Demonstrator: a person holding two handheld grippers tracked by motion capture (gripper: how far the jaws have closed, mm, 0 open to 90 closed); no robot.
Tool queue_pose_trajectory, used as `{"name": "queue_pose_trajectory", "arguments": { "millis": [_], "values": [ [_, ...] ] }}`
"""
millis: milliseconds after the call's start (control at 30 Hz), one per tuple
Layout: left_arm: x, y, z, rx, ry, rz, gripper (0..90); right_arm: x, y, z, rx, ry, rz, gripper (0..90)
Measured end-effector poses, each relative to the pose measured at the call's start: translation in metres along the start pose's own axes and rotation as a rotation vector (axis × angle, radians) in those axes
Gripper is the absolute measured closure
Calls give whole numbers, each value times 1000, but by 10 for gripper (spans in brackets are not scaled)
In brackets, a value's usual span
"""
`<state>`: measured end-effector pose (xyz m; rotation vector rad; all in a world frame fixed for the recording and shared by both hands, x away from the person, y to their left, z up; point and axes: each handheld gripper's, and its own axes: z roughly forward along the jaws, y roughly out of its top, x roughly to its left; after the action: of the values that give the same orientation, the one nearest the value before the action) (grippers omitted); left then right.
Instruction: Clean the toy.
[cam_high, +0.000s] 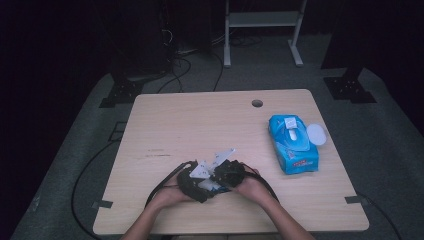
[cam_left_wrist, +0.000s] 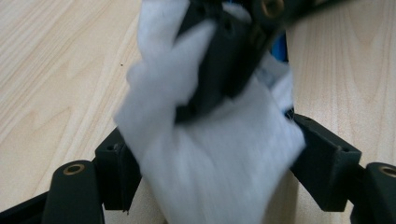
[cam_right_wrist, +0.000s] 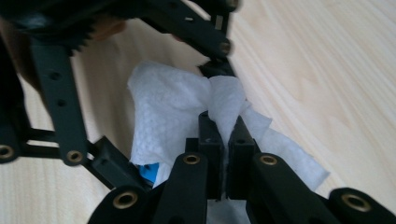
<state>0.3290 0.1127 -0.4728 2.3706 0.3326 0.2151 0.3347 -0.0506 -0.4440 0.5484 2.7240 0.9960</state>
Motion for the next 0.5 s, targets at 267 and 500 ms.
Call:
{"name": "queue_pose_trajectory", "arguments": {
  "millis": [267,500],
  "values": [
    [0,0,0,-1,1,5,251,-7,-9,-11,-22,-1,39,872],
    [0,0,-1,7,3,6,250,8,-11,-13,-7,39,-45,872]
  ]
}}
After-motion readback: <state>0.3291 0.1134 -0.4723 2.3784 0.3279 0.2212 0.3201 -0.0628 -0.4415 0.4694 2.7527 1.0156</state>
